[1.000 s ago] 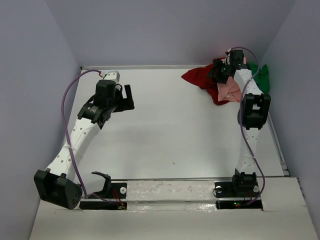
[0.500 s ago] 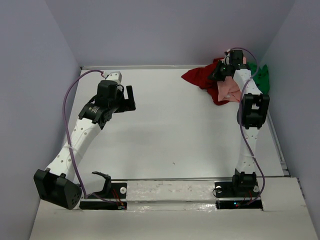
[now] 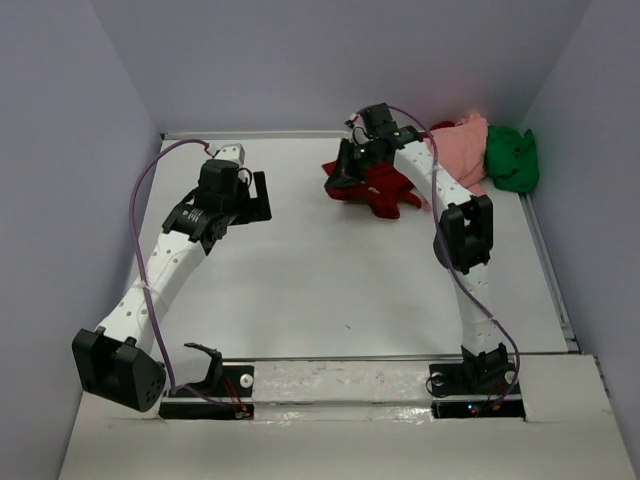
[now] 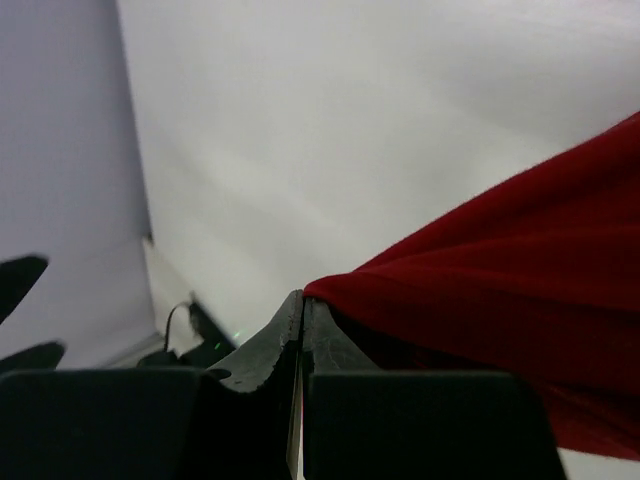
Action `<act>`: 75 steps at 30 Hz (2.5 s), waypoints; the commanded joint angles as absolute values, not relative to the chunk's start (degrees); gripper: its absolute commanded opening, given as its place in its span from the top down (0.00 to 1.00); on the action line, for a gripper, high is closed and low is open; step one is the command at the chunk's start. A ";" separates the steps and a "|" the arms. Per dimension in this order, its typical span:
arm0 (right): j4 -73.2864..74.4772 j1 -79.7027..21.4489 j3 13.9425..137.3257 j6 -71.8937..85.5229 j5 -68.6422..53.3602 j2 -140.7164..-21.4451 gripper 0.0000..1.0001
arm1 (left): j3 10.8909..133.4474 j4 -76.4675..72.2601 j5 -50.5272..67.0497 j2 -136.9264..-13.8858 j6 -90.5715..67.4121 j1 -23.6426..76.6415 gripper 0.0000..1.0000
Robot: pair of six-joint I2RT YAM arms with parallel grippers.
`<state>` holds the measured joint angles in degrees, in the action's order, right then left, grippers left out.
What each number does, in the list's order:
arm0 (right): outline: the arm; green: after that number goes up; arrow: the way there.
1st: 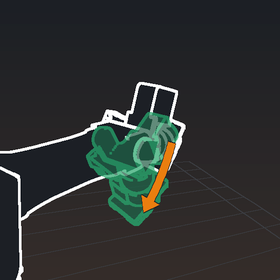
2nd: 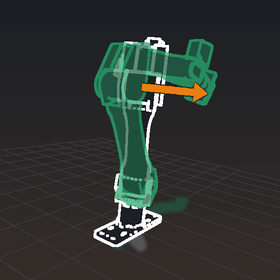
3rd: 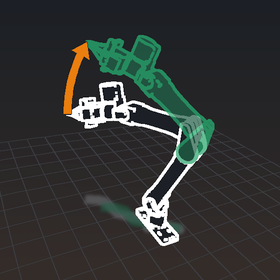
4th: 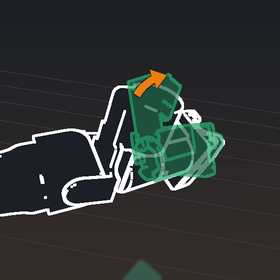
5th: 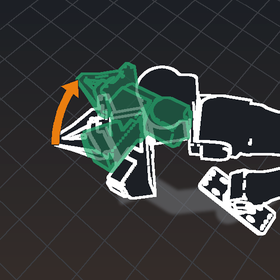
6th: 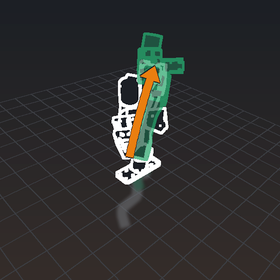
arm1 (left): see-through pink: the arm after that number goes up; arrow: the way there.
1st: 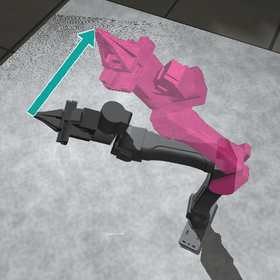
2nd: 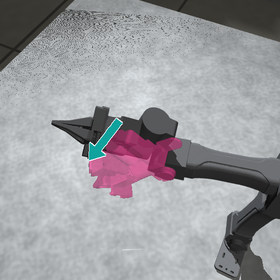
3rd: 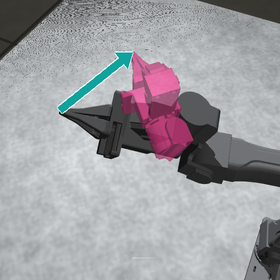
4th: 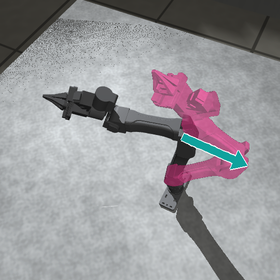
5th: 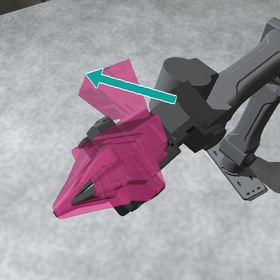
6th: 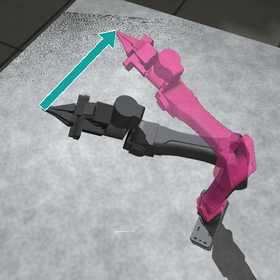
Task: Fold and stack the t-shirts
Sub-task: Grab crumpled tshirt from the corner of the board with the right arm, then move the tshirt to the center of the board
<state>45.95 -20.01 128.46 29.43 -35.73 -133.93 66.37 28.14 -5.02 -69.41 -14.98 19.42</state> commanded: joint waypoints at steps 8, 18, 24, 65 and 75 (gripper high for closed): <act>45.11 -19.26 148.36 51.81 -55.79 -116.03 1.00 | 67.59 26.10 -12.04 -66.27 -17.84 17.05 0.01; 42.80 -18.72 129.49 50.28 -57.83 -100.29 1.00 | 69.87 26.10 -14.59 -67.32 -17.84 16.70 0.01; 45.08 -18.72 126.47 45.71 -56.69 -101.07 1.00 | 69.87 25.49 -12.58 -67.50 -17.40 16.70 0.01; 71.53 -4.48 125.07 22.33 -19.82 -111.62 1.00 | 67.24 22.15 6.42 -70.75 -14.50 15.12 0.01; 78.22 -3.25 111.80 16.44 2.17 -111.45 1.00 | 68.03 22.59 5.72 -71.37 -14.06 14.50 0.01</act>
